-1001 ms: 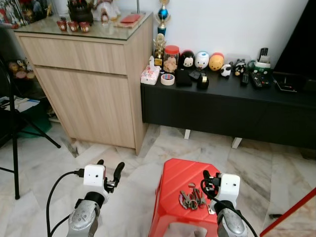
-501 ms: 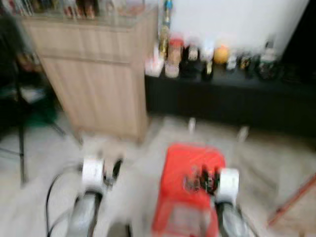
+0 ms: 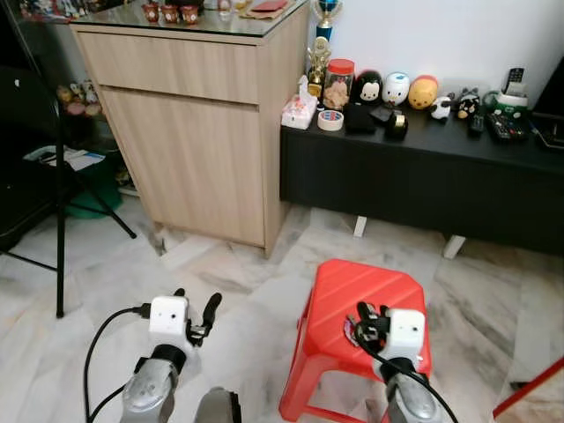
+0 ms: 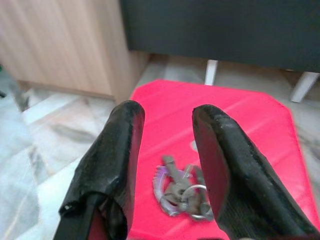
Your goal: Hang keys on a hook
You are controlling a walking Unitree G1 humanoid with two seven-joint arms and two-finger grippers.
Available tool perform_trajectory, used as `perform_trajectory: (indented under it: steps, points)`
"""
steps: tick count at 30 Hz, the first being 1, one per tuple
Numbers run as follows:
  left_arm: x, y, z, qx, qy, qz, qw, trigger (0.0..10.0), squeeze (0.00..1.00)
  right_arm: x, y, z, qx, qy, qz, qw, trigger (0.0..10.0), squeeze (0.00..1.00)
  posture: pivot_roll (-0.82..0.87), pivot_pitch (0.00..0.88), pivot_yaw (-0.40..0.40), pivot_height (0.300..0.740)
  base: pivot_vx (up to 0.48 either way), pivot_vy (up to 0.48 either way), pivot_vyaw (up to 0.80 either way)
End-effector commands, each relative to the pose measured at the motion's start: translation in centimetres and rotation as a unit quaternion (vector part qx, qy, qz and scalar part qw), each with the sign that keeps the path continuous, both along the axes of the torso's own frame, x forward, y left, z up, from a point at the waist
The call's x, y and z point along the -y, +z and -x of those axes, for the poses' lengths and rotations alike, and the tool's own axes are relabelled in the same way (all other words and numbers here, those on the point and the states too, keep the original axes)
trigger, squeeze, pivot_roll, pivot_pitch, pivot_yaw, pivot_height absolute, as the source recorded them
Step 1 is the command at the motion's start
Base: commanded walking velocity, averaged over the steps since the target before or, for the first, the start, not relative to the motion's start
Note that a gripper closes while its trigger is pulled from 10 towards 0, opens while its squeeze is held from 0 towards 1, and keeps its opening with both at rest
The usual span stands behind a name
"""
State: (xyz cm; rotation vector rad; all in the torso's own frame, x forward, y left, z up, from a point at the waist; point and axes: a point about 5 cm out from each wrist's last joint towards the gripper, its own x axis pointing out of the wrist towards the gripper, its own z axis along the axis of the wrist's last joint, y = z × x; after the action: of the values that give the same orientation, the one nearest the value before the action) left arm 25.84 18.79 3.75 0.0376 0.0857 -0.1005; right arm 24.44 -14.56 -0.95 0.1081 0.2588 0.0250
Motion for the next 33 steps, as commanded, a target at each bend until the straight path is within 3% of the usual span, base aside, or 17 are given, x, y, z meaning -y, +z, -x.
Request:
perform_trajectory:
  steps: [1, 13, 19, 25, 33]
  points:
    - [-0.2, 0.0, 0.0, 0.000, -0.001, -0.005, 1.000, 10.0, 0.00, -0.4, 0.4, -0.4, 0.009, 0.003, -0.007, 1.000, 10.0, 0.00, 0.01, 0.006, -0.043, 0.648, 0.000, 0.000, 0.00]
    - [0.1, 0.1, -0.1, 0.001, -0.006, -0.001, 1.000, 10.0, 0.00, -0.1, 0.5, -0.4, 0.014, -0.011, -0.018, 1.000, 10.0, 0.00, 0.01, 0.008, -0.046, 0.648, 0.000, 0.000, 0.00]
    - [0.2, 0.1, -0.1, 0.001, -0.008, 0.003, 1.000, 10.0, 0.00, 0.2, 0.6, -0.4, 0.017, -0.015, -0.001, 1.000, 10.0, 0.00, 0.01, 0.009, -0.047, 0.648, 0.000, 0.000, 0.00]
    - [0.3, 0.1, -0.2, 0.001, -0.007, 0.008, 1.000, 10.0, 0.00, 2.2, 1.1, -0.7, 0.026, -0.077, 0.029, 0.996, 10.0, 0.00, -0.01, 0.010, -0.053, 0.648, 0.000, 0.000, 0.00]
    - [1.1, 0.0, -0.3, 0.001, -0.008, 0.020, 1.000, 10.0, 0.00, 3.4, 1.9, -1.0, 0.044, -0.100, 0.046, 0.993, 10.0, 0.00, -0.03, 0.009, -0.062, 0.648, 0.000, 0.000, 0.00]
